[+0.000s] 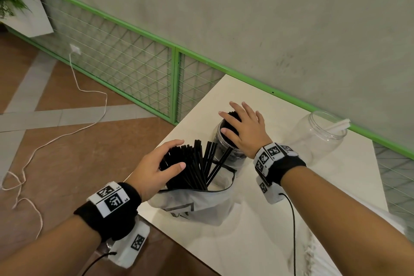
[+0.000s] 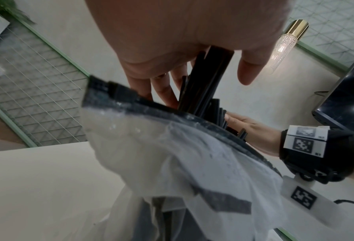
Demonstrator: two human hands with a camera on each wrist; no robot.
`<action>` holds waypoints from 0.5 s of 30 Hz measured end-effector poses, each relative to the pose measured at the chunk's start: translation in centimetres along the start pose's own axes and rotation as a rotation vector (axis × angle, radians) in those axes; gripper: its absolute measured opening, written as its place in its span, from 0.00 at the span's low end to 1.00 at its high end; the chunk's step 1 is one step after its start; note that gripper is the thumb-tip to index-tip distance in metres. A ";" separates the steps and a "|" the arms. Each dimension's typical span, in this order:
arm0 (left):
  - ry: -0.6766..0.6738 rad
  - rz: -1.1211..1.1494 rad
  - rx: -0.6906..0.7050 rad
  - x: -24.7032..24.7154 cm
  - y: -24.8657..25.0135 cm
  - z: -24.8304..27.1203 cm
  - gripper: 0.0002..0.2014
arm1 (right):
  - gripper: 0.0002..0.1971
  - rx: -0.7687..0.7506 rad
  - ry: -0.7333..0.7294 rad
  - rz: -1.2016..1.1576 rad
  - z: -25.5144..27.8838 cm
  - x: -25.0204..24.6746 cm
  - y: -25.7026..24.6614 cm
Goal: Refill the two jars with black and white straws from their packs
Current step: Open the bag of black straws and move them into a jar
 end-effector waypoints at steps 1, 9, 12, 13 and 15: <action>0.001 0.000 -0.002 0.0 0.0 0.0 0.25 | 0.25 0.004 -0.025 0.015 -0.2 0.1 0.1; 0.003 -0.007 -0.009 -0.2 -0.1 0.1 0.25 | 0.30 0.147 -0.031 -0.030 -1.2 0.0 1.4; 0.012 -0.016 -0.002 -0.2 -0.1 0.1 0.25 | 0.21 0.102 0.060 -0.036 -1.2 -0.6 1.5; 0.016 -0.020 0.002 -0.2 -0.1 0.1 0.25 | 0.19 0.081 0.094 -0.053 -1.2 -0.9 1.6; 0.018 -0.025 0.005 -0.2 -0.1 0.0 0.23 | 0.18 0.067 0.138 -0.103 -1.4 -1.5 1.9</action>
Point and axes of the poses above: each hand's wrist, its own z-axis away from the middle knuckle, its own x-axis out of the palm, y = z × x, the point moved 5 cm from there along -z, towards the middle knuckle, and after that the axes turned 13 degrees about -y, right-handed, at the moved point
